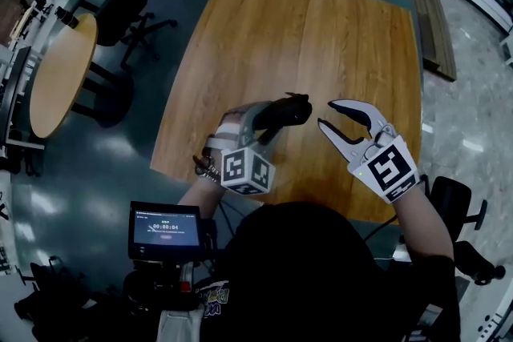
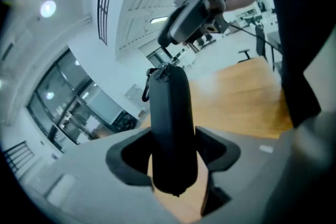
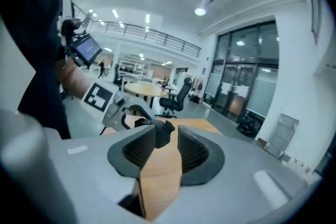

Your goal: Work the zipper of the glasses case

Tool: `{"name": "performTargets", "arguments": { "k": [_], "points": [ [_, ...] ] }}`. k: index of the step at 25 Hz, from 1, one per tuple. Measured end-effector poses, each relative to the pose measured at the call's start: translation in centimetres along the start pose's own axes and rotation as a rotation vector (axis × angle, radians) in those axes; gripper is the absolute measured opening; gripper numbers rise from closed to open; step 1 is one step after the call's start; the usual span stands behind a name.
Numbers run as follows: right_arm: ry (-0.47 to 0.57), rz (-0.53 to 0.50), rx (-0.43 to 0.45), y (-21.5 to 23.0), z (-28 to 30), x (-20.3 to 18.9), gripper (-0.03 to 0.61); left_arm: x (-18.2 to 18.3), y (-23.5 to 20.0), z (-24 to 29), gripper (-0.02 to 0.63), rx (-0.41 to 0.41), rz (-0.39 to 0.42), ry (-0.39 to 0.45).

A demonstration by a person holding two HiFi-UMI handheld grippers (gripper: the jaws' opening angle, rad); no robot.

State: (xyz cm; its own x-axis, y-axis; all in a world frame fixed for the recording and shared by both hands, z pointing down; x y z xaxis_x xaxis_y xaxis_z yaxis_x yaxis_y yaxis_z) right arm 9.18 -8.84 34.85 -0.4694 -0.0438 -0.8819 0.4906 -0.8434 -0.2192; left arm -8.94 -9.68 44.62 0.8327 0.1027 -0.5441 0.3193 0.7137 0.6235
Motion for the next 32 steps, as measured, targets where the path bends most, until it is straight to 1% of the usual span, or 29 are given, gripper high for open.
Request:
{"name": "performTargets", "arguments": {
  "k": [1, 3, 6, 7, 10, 13, 15, 18, 20, 21, 22, 25, 27, 29, 30, 32],
  "points": [
    [0.006, 0.034, -0.054, -0.2, 0.2, 0.3, 0.123, 0.1, -0.1, 0.0, 0.253, 0.059, 0.035, -0.024],
    [-0.005, 0.028, -0.136, -1.4, 1.1, 1.1, 0.123, 0.4, -0.4, -0.1, 0.253, 0.137, 0.103, -0.071],
    [-0.040, -0.037, -0.216, -3.5, 2.3, 2.3, 0.123, 0.6, -0.6, 0.1, 0.253, 0.198, 0.164, -0.109],
    [-0.056, -0.060, -0.229, -4.1, 2.6, 2.5, 0.126, 0.6, -0.7, 0.2, 0.253, 0.213, 0.177, -0.116],
    [-0.130, -0.120, -0.266, -5.2, 3.7, 2.4, 0.098, 0.8, -0.7, 0.3, 0.253, 0.250, 0.212, -0.136],
    [-0.190, -0.148, -0.296, -5.7, 4.8, 1.8, 0.098, 1.3, -0.3, 0.4, 0.253, 0.269, 0.249, -0.146],
    [-0.210, -0.134, -0.305, -5.4, 5.2, 1.5, 0.098, 1.5, -0.1, 0.5, 0.253, 0.275, 0.274, -0.148],
    [-0.227, -0.111, -0.301, -4.8, 5.4, 1.4, 0.074, 1.5, -0.2, 0.4, 0.253, 0.283, 0.328, -0.150],
    [-0.241, -0.093, -0.294, -4.7, 5.3, 1.0, 0.052, 1.5, 0.0, 0.3, 0.253, 0.278, 0.377, -0.152],
    [-0.247, -0.084, -0.291, -4.6, 5.2, 0.8, 0.023, 1.5, 0.1, 0.3, 0.253, 0.273, 0.402, -0.150],
    [-0.253, -0.077, -0.288, -4.6, 5.2, 0.6, 0.011, 1.5, 0.2, 0.3, 0.253, 0.268, 0.423, -0.146],
    [-0.256, -0.065, -0.277, -4.3, 5.3, 0.4, 0.009, 1.4, 0.1, 0.3, 0.253, 0.253, 0.453, -0.136],
    [-0.226, -0.035, -0.267, -4.2, 4.9, 0.6, 0.009, 1.4, 0.0, 0.0, 0.253, 0.247, 0.441, -0.121],
    [-0.170, 0.042, -0.243, -4.0, 4.2, 0.5, 0.008, 1.6, 0.0, -0.2, 0.252, 0.240, 0.424, -0.099],
    [-0.134, 0.107, -0.223, -3.8, 3.8, 0.2, 0.008, 1.7, 0.0, -0.3, 0.250, 0.236, 0.419, -0.085],
    [-0.053, 0.271, -0.178, -3.3, 3.0, -0.7, 0.008, 1.9, 0.1, -0.7, 0.249, 0.229, 0.409, -0.047]
  ]
}}
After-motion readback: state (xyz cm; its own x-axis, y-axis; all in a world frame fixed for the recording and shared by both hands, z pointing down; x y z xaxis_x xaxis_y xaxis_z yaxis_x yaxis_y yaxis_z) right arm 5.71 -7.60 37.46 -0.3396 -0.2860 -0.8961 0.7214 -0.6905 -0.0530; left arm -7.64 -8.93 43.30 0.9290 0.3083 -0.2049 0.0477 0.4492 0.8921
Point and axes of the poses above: the fingertips, and each gripper's own axes: z forward along the fingers, y to its right, x out of its top, the point moved 9 cm from there along -z, backward along the fingers, and after that the axes turned 3 degrees about -y, right-handed, at the moved point
